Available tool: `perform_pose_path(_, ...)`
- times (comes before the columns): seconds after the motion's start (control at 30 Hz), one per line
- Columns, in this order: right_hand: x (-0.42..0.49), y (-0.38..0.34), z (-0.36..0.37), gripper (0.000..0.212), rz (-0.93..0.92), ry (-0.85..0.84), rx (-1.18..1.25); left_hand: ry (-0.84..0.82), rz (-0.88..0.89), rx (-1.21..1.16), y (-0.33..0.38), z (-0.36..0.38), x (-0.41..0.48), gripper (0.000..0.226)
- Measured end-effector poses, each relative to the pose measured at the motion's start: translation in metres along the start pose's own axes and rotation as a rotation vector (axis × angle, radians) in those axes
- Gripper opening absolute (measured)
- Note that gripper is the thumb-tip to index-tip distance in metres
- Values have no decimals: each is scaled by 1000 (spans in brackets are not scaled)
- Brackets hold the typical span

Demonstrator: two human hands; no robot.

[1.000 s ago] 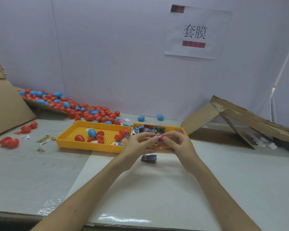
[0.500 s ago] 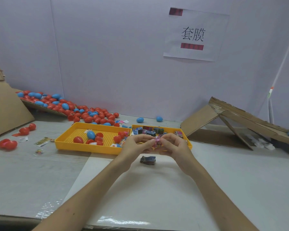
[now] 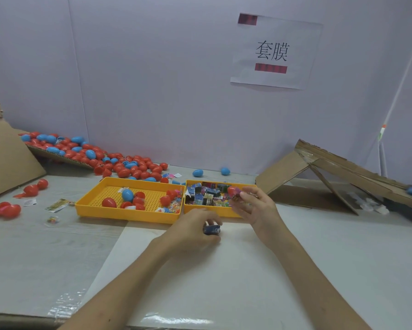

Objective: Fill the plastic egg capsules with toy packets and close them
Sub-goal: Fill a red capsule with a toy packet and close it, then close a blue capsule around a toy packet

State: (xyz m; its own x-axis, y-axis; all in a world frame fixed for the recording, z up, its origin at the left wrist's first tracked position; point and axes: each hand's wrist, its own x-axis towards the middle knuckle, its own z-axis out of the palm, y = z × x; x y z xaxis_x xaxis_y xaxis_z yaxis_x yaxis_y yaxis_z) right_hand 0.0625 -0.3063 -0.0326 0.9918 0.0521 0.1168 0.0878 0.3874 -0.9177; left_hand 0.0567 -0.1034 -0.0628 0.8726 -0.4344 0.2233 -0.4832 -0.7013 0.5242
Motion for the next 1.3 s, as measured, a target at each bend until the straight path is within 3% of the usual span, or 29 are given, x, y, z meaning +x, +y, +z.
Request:
perform_pose_path(0.13,5,-3,3,23,148,-33,-120,-48,-13,-25,-1,-4,2,32)
perform_pose_path(0.3,32,-41,5,36,176,-59,-308,-43,6,-54,-8,-2,4,41)
perform_pose_path(0.37,55,-74,-1,41,31,53,-170,-29,7,-76,-10,-1,5,39)
perform_pose_path(0.47,89,-124,-24,45,-114,332,272,-24,4,-100,-12,0,5,38)
perform_pose_path(0.57,89,-122,-36,46,-9,431,86,-39,1,-119,-13,-3,5,45)
perform_pose_path(0.73,51,-54,-14,18,-109,174,-479,22,-4,-133,-12,-1,4,47)
perform_pose_path(0.9,13,5,1,29,-256,-135,-793,84,-11,-97,-13,5,6,58)
perform_pose_path(1.0,3,22,1,43,-230,-290,-1006,99,2,-103,-16,6,6,60)
perform_pose_path(1.1,0,27,-2,48,-197,-356,-1093,93,5,-108,-19,7,7,61)
perform_pose_path(1.3,1,25,-3,30,-254,-370,-1117,80,4,-102,-19,6,6,58)
